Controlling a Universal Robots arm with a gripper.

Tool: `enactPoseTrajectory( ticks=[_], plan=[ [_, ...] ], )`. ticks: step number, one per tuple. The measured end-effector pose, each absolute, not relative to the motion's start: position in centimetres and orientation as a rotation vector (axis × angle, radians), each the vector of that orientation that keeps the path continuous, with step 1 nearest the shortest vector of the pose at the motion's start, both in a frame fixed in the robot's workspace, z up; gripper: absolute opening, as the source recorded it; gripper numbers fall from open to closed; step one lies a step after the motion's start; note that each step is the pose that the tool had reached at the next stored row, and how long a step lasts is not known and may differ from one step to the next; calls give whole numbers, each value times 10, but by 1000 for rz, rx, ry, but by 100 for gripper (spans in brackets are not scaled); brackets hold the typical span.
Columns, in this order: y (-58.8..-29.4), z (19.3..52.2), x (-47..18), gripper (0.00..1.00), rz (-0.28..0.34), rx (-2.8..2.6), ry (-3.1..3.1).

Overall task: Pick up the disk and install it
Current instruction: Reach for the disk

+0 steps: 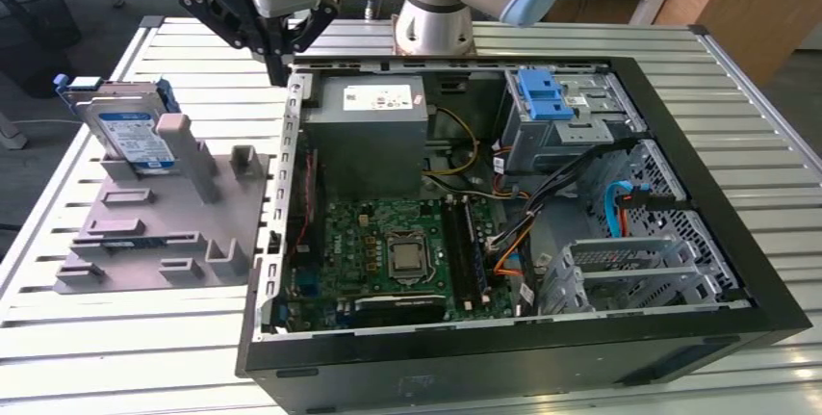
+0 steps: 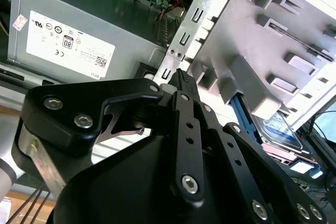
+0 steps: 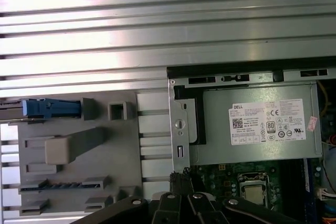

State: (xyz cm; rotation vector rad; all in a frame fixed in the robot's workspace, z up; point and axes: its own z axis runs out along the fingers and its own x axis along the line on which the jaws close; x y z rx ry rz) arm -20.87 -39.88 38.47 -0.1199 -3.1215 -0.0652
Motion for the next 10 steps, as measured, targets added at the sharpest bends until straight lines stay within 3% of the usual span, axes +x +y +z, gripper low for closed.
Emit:
enactPoseTrajectory(
  ticks=[10],
  plan=[
    [-399,384,-215,11,-65,-120,-3121]
  ],
)
